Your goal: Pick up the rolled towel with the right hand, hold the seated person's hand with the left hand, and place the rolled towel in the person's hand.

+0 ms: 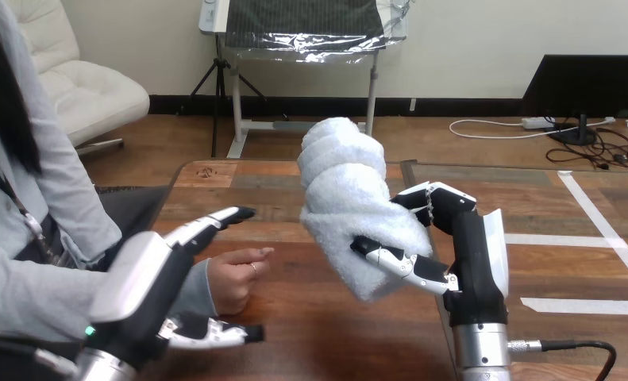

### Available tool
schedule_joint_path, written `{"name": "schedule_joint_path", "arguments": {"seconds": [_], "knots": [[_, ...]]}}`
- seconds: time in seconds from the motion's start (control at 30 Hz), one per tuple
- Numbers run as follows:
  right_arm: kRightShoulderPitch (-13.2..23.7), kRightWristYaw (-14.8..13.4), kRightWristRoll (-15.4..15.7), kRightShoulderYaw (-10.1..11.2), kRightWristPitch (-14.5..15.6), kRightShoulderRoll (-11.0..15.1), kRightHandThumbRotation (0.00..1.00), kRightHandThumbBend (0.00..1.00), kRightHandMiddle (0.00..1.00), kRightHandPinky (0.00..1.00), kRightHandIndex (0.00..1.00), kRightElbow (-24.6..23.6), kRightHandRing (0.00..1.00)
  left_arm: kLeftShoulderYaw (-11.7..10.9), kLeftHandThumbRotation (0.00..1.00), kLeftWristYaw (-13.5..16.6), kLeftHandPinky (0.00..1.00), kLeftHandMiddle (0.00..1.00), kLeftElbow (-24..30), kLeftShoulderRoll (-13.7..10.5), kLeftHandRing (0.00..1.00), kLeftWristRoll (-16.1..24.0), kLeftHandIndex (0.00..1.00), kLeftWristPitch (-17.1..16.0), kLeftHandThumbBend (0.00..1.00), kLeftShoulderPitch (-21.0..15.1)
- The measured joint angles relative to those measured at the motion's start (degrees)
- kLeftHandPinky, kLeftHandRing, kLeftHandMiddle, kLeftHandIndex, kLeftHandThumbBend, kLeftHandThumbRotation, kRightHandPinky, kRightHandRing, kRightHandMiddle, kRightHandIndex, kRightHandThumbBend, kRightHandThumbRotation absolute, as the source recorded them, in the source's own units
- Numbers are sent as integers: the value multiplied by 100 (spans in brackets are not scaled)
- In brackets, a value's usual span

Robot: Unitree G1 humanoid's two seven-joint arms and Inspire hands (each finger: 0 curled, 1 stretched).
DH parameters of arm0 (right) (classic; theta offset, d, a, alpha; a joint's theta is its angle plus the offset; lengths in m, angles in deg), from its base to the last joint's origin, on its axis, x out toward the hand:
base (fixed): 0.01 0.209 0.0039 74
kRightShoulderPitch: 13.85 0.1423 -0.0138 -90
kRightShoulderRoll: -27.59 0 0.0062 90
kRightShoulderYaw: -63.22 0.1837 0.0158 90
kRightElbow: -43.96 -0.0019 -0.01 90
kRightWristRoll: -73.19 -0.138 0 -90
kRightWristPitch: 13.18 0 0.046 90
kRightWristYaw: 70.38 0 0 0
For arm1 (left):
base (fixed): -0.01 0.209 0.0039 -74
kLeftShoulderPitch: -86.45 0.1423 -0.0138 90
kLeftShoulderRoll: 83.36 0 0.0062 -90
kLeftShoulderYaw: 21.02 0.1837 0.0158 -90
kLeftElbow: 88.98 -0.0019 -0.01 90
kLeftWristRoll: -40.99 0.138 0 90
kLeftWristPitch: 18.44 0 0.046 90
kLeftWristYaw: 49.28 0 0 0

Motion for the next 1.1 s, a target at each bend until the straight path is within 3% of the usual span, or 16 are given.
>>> {"name": "schedule_joint_path", "arguments": {"seconds": [0.23,0.6,1.1], "knots": [[0,-299,147,-75,-68,43,0,70,40,27,40,-45,32,-1,6,-4,77,82,-94,-293,81,-2,82,167,100,-193],[-2,-535,233,-132,-199,83,0,69,40,26,39,-109,31,6,5,-24,76,81,-497,-804,80,9,81,380,100,-574],[-4,-697,304,-156,-304,119,0,68,40,26,39,-235,31,108,6,-57,77,80,-1094,-1214,79,109,81,509,100,-980]]}}
